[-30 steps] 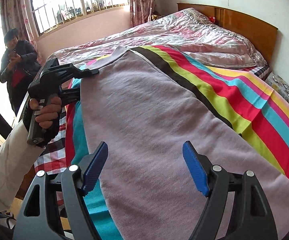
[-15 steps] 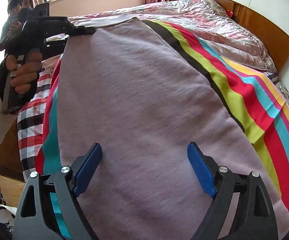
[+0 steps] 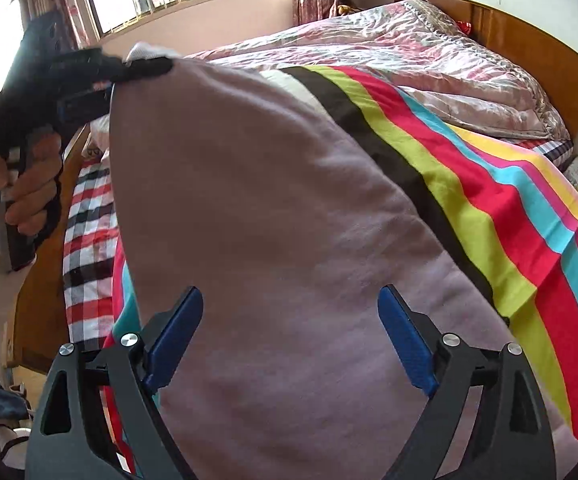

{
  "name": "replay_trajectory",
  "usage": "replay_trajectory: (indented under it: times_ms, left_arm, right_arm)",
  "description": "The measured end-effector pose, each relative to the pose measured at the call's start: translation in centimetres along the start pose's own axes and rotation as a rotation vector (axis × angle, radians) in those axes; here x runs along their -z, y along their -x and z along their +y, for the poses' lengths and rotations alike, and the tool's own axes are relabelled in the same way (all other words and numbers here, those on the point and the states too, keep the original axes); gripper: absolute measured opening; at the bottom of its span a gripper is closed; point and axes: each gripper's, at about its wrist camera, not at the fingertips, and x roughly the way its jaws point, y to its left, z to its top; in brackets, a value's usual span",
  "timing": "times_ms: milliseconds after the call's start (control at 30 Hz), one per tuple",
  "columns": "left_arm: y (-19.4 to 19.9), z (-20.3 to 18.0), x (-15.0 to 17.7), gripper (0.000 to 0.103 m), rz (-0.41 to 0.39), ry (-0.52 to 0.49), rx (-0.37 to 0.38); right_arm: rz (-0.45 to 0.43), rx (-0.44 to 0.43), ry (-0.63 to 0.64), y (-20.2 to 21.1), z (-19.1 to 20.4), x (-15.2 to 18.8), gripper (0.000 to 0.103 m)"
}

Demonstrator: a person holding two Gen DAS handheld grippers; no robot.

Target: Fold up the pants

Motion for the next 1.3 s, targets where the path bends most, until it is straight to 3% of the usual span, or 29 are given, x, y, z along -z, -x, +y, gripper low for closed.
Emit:
replay_trajectory:
  times_ms: [33,67,200,267,367,467,567,633,700,733,767,800,867,933,967,1067,1167,1233,1300]
  left_arm:
    - [0.2,-1.1,-0.1,0.015,-0.006,-0.026,-0.007]
    - [0.4,-2.3,-0.1,0.015,-0.011,-0.048,-0.014]
    - [1.1,-7.6,0.0,0.016,-0.03,-0.142,-0.035]
    - [1.7,-11.3,0.5,0.016,-0.045,-0.234,-0.053]
    - [2.4,-18.8,3.0,0.016,-0.068,-0.443,-0.047]
    - [1.9,-26.2,8.6,0.018,-0.047,-0.663,0.005]
    - [-1.2,-30.9,17.8,0.03,0.093,-0.878,0.076]
    - [-4.6,-32.0,24.0,0.034,0.246,-0.953,0.137]
    - [-7.3,-32.3,29.3,0.04,0.376,-1.025,0.166]
    - [-8.0,-32.1,31.1,0.046,0.405,-1.068,0.169]
    - [-7.6,-32.1,31.8,0.049,0.37,-1.099,0.166]
    - [-7.2,-31.9,31.6,0.055,0.369,-1.095,0.189]
    - [-5.4,-31.3,29.4,0.057,0.333,-1.044,0.242]
    - [-2.8,-29.8,26.4,0.076,0.247,-0.981,0.268]
    - [-1.7,-28.7,24.8,0.079,0.205,-0.94,0.266]
    - [-0.6,-23.5,20.6,0.083,0.143,-0.787,0.149]
    - [-1.0,-18.5,18.6,0.083,0.146,-0.698,0.006]
    - [-1.0,-16.6,18.4,0.083,0.153,-0.674,-0.029]
    - [-0.8,-15.3,18.6,0.083,0.16,-0.664,-0.039]
  right_arm:
    - [0.019,0.057,0.041,-0.9,1.0,0.6,0.088]
    - [-0.025,0.059,0.012,-0.6,1.0,0.7,0.089]
    - [-0.006,0.095,-0.039,1.4,0.3,1.7,0.09]
    - [-0.088,0.079,-0.068,5.3,-0.4,3.3,0.09]
    - [-0.252,0.113,-0.216,13.0,-4.0,7.8,0.09]
    - [-0.382,0.202,-0.454,20.1,-9.5,14.2,0.091]
    - [-0.446,0.286,-0.666,25.4,-13.5,20.9,0.091]
    - [-0.455,0.345,-0.73,27.2,-14.8,24.2,0.091]
    - [-0.448,0.311,-0.8,27.3,-15.5,26.5,0.091]
    - [-0.435,0.302,-0.818,27.1,-15.3,27.3,0.091]
    - [-0.422,0.288,-0.823,26.6,-15.0,27.7,0.091]
    - [-0.415,0.259,-0.825,26.1,-14.7,27.9,0.091]
    - [-0.409,0.172,-0.838,24.7,-13.9,27.8,0.091]
    - [-0.383,0.093,-0.837,22.7,-13.4,27.0,0.091]
    - [-0.368,0.055,-0.833,21.8,-13.1,26.5,0.091]
    - [-0.298,-0.074,-0.834,18.4,-11.5,24.7,0.088]
    - [-0.225,-0.181,-0.878,15.3,-11.0,23.9,0.082]
    - [-0.169,-0.198,-0.915,13.8,-10.8,23.7,0.074]
    - [-0.175,-0.192,-0.909,13.5,-10.6,23.1,0.074]
